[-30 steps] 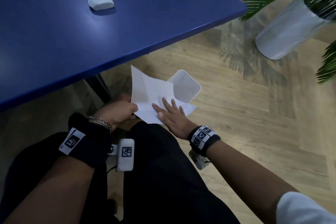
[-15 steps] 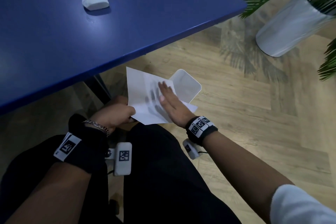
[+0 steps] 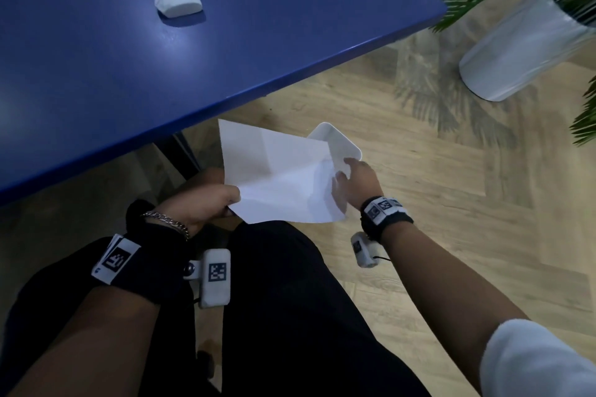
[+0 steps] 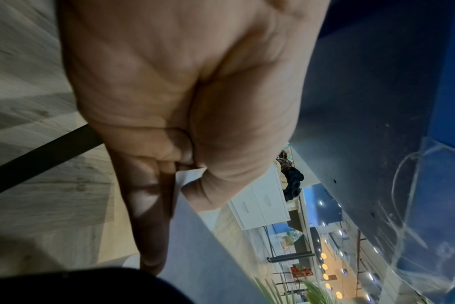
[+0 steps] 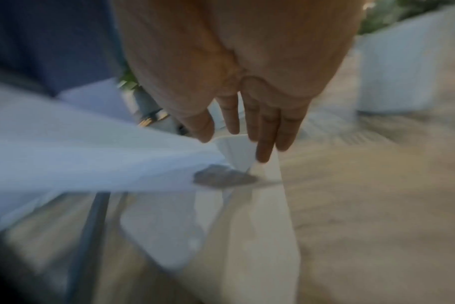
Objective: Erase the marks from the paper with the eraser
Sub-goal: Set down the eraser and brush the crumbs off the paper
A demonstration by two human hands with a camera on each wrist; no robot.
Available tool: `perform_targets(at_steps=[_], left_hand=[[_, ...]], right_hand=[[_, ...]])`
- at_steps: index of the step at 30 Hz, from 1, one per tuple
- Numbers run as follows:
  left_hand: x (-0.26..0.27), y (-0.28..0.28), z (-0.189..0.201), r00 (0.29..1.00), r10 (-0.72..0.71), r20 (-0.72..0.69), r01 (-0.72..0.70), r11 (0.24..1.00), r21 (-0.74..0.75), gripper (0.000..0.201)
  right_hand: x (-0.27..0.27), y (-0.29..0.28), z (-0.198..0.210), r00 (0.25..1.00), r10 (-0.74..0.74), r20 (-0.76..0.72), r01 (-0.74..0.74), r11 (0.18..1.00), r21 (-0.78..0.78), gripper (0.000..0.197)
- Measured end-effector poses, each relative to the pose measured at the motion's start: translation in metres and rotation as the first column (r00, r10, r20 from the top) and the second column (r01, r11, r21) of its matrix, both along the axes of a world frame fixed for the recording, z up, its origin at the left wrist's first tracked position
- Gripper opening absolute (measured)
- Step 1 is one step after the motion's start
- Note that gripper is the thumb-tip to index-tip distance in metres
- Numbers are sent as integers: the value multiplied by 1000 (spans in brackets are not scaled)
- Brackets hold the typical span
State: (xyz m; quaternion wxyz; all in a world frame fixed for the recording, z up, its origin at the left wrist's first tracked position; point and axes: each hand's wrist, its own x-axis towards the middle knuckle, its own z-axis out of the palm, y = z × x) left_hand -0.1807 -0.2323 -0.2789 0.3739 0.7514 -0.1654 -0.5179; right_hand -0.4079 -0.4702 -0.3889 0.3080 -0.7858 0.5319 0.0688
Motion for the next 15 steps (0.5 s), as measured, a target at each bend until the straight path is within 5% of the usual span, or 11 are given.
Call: perform_targets(at_steps=[2,5,9,13,15], left_hand=[[3,3,-4,999,2,45,-2,1000,-5,60],[7,5,-1,999,34,7,-34,999,-25,65],[7,-3,5,966,226,-128,-231,973,-25,35],[16,-3,-4,961,168,218,-170,985,-10,31],[16,-1,-5,950,103,296,-114,993,22,31]], right_hand=[[-5,-6,0,941,-304,145,259,928,268,44],[-17,-6,-3,826,-538,168,317,691,650,26],[-24,2,-4,760,-588,277,219,633,742,26],[-24,7,-3,770,-593,235,159,535,830,22],[-28,4,-14,843,-501,193,205,633,746,24]])
